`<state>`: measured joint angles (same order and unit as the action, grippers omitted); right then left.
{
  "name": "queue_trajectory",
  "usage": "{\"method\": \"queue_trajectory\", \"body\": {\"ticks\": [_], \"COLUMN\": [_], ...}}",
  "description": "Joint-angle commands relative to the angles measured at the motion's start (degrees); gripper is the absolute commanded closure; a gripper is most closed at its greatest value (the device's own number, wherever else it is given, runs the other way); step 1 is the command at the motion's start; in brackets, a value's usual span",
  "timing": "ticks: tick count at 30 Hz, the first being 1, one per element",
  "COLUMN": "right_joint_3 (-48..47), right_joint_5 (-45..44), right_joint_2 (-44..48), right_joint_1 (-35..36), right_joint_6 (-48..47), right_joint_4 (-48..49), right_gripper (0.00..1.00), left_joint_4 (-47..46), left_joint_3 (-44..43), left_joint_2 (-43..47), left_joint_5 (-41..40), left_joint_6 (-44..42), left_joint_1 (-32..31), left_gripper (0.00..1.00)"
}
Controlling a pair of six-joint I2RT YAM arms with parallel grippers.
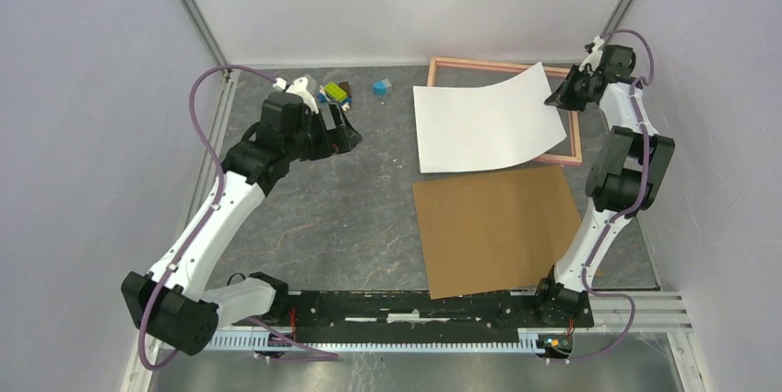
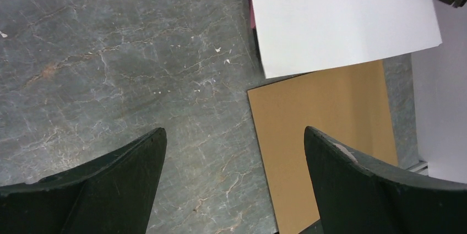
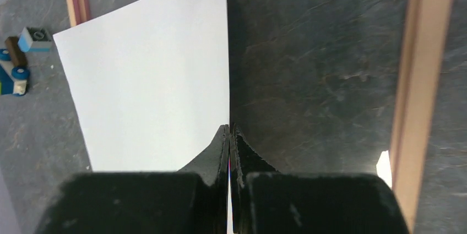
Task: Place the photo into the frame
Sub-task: Turn over the photo from the photo frame.
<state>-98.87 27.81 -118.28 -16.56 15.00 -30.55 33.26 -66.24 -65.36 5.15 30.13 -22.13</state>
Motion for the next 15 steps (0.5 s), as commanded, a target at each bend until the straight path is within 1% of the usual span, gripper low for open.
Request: {"method": "queue_trajectory", "body": {"ticks": [1,4,6,8,15], "right_joint_3": [-4.69,-5.95,-8.89,-10.14,-9.47], "right_joint_5": [-3.69,-5.34,-7.17,-7.15,-10.10], "right_joint_2": [-1.14,-2.61,-4.46,-5.93,-6.97], "right_joint_1": [-0.38,-0.86,-1.11,-1.29,-1.46], "right_joint_6": [-3.05,-1.93,-2.27,-2.02,-0.73], "right_joint_4": [4.50,6.57,4.81,4.59,7.12], "right_gripper": [1.00,1.00,1.00,1.00,1.00], "left_joint_4": [-3.19,-4.32,-5.07,-5.39,-6.02], "left_joint_3": [-0.02,-0.21,-0.21,-0.12,1.41], "left_joint_2": [-2.47,-4.73,-5.83,-6.70,-6.80], "left_joint_5": [1.79,2.00,2.08,2.13,0.51], "left_joint_6": [-2.19,-2.27,-2.20,-2.31,-4.49], "left_joint_1": [-1.76,-3.04,-3.53,-3.61,-3.81], "left_gripper": [0.00,0.00,0.00,0.00,0.00]}}
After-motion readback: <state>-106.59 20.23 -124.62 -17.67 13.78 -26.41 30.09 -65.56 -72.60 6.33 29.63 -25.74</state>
